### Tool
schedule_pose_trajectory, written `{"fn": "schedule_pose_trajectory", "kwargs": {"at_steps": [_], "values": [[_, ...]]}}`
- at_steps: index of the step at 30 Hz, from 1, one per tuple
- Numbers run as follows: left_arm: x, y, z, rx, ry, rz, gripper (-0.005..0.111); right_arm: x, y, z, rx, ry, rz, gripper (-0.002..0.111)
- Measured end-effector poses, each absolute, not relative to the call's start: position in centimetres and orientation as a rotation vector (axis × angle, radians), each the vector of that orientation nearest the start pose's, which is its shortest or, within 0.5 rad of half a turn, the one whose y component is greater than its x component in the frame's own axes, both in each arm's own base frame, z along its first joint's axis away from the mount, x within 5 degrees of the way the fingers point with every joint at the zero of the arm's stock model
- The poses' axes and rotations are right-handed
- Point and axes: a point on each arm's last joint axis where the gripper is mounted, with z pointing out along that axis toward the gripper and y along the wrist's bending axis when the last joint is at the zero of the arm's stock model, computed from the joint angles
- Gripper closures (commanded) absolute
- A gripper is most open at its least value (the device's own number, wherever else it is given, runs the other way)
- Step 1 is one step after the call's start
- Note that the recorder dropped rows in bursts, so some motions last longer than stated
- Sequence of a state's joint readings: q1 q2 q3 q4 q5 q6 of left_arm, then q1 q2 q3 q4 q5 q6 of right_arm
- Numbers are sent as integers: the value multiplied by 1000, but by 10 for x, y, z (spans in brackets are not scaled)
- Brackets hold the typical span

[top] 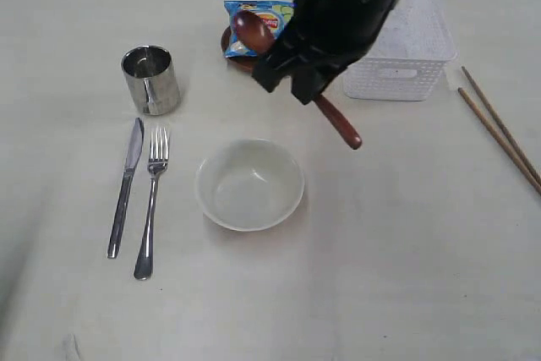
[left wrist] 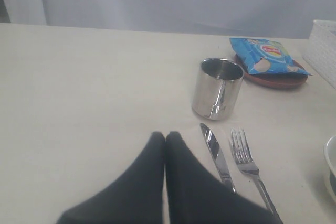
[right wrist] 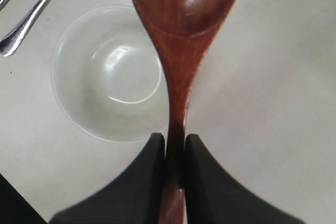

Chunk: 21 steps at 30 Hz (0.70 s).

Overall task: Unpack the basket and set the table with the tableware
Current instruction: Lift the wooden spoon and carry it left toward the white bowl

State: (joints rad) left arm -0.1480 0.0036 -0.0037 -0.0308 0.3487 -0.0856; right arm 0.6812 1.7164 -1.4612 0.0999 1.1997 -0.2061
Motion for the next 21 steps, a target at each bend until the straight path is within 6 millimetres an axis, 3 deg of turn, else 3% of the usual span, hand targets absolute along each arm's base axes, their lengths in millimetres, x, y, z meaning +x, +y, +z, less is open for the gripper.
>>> {"fn": "schedule_pose_trajectory", "kwargs": {"at_steps": [6, 17, 21], "values": [[53, -9, 183, 38, 1836, -194, 107, 256, 250, 262, -1353, 2726, 132, 109], [53, -9, 183, 38, 1836, -194, 107, 236, 236, 219, -1371, 2917, 118, 109], [53, -9, 183, 38, 1836, -194, 107, 230, 235, 213, -1379, 2951, 131, 109]]}}
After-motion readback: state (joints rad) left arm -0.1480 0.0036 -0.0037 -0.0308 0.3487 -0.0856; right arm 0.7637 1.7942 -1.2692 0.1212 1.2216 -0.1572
